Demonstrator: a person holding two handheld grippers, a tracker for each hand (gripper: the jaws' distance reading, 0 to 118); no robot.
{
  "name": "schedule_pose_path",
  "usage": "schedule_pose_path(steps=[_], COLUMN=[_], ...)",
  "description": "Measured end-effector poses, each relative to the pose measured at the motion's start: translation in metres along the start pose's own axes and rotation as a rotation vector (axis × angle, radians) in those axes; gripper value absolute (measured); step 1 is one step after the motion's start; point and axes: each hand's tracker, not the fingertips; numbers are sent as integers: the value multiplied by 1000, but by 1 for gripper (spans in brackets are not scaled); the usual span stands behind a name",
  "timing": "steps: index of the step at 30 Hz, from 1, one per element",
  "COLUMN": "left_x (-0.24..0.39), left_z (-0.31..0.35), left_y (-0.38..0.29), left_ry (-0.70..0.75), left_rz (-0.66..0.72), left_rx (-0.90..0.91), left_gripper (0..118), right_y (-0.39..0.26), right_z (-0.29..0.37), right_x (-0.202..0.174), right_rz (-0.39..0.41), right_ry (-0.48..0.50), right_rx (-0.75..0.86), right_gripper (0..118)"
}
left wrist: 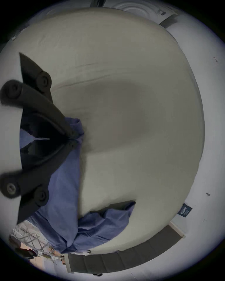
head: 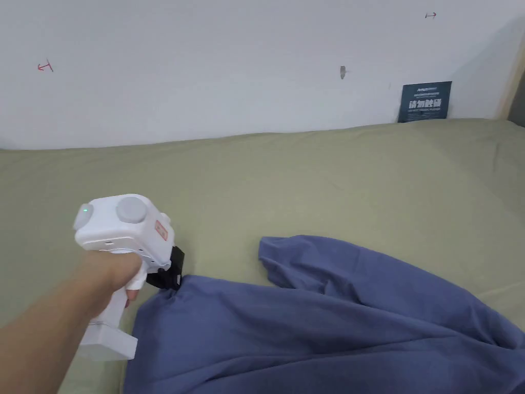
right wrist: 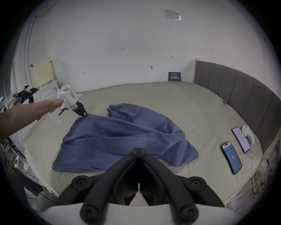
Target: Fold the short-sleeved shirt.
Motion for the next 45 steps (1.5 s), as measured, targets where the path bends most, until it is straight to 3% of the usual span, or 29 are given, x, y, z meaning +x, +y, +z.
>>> schedule_pose_path(steps=[5,6,7,8,9,13,17,19,22,24,25,26,28,31,35,45], left_x=[-8,-9,-9,-10,-11,-14,-15,-16,-15,-14,-14,-13,-11,-7,-10,-9], left_z=[17,22,25,26,26,20,14,14,14,12,12,13,19,34,64,160], left_y=[4,8,8,8,8,12,15,15,12,11,10,8,4,1,4,19], left_ry=[-38,-43,-45,-43,-34,-36,-30,-32,-42,-48,-53,-60,-82,-75,-128,-137], left_rz=[23,24,14,5,4,12,-8,-1,-2,-3,-4,-6,-28,-63,-34,-72], left_rx=[39,37,37,40,42,27,14,11,15,12,13,15,50,104,153,312], left_gripper=[0,0,0,0,0,0,0,0,0,0,0,0,0,0,0,0], right_y=[16,20,24,28,34,48,56,55,48,44,44,44,50,62,80,144], right_z=[-8,-14,-22,-32,-44,-91,-134,-150,-170,-176,-175,-172,-168,-158,-149,-134], right_x=[29,38,48,56,66,88,103,107,117,126,125,123,118,106,94,68], right_rz=[-13,-29,-49,-71,-77,-138,-287,-337,-533,-585,-568,-545,-543,-430,-359,-300], right_ry=[-68,-97,-115,-117,-123,-51,2,-43,-65,-76,-65,-64,-65,-55,-26,49], right_rx=[8,2,-3,-21,-52,-151,-299,-367,-467,-546,-519,-487,-471,-412,-344,-210], right_gripper=[1,6,21,55,81,81,81,81,81,76,56,10,8,8,8,8])
